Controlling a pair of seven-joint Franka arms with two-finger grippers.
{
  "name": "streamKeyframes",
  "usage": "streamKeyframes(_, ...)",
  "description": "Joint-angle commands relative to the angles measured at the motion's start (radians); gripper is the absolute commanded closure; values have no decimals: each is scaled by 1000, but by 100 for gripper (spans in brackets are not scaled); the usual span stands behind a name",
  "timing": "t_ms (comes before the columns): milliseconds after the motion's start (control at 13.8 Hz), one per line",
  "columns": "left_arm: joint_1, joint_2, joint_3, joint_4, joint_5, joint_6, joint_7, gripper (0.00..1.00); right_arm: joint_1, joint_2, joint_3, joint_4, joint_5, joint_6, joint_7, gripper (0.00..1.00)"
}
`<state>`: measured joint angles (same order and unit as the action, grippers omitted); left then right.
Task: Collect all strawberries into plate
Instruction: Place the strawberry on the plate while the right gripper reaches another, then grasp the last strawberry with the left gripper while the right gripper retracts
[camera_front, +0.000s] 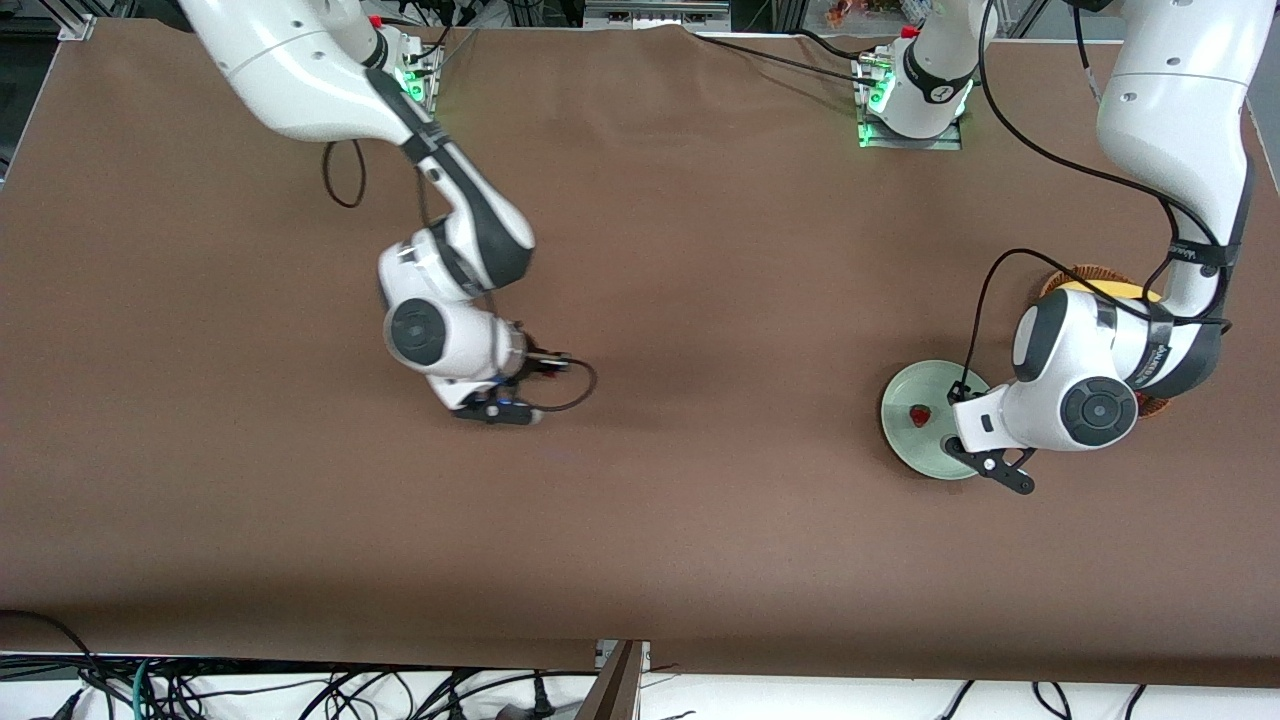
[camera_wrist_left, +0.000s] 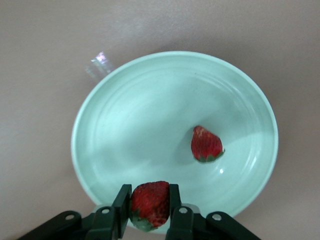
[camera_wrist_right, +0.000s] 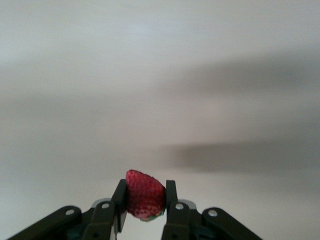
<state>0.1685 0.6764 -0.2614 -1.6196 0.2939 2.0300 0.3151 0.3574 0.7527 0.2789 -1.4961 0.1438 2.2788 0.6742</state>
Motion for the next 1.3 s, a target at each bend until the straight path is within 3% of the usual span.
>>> streamKeyframes(0, 35, -14, -16, -68, 8, 71, 21, 82, 116, 166, 2, 196, 3, 161, 181, 100)
streamKeyframes(72, 37, -14, -16, -71, 8, 82, 24, 77, 153, 201, 3, 224, 3, 235, 252, 100)
streamKeyframes(145, 36, -14, -19, -74, 7, 82, 24, 61, 181, 233, 6, 244, 2, 310, 310, 100)
streamKeyframes(290, 37, -17, -19, -75, 7, 82, 22, 0, 247, 292, 5, 283, -3, 446, 410, 100)
streamKeyframes(507, 31, -35, -27, -71, 7, 64, 19, 0, 305, 356, 5, 371, -7, 488, 510, 99)
streamKeyframes(579, 26, -43, -28, -68, 5, 61, 15, 0, 313, 362, 3, 385, -10, 488, 540, 46)
streamKeyframes(652, 23, -49, -35, -59, -1, 55, 7, 0, 316, 361, 3, 386, -26, 488, 544, 0)
streamKeyframes(941, 23, -72, -117, -55, -108, 21, -175, 0, 282, 300, 0, 384, -49, 426, 539, 0)
streamKeyframes(1231, 23, -70, -214, -63, -110, 7, -469, 0, 148, 159, 3, 373, -145, 22, 361, 0)
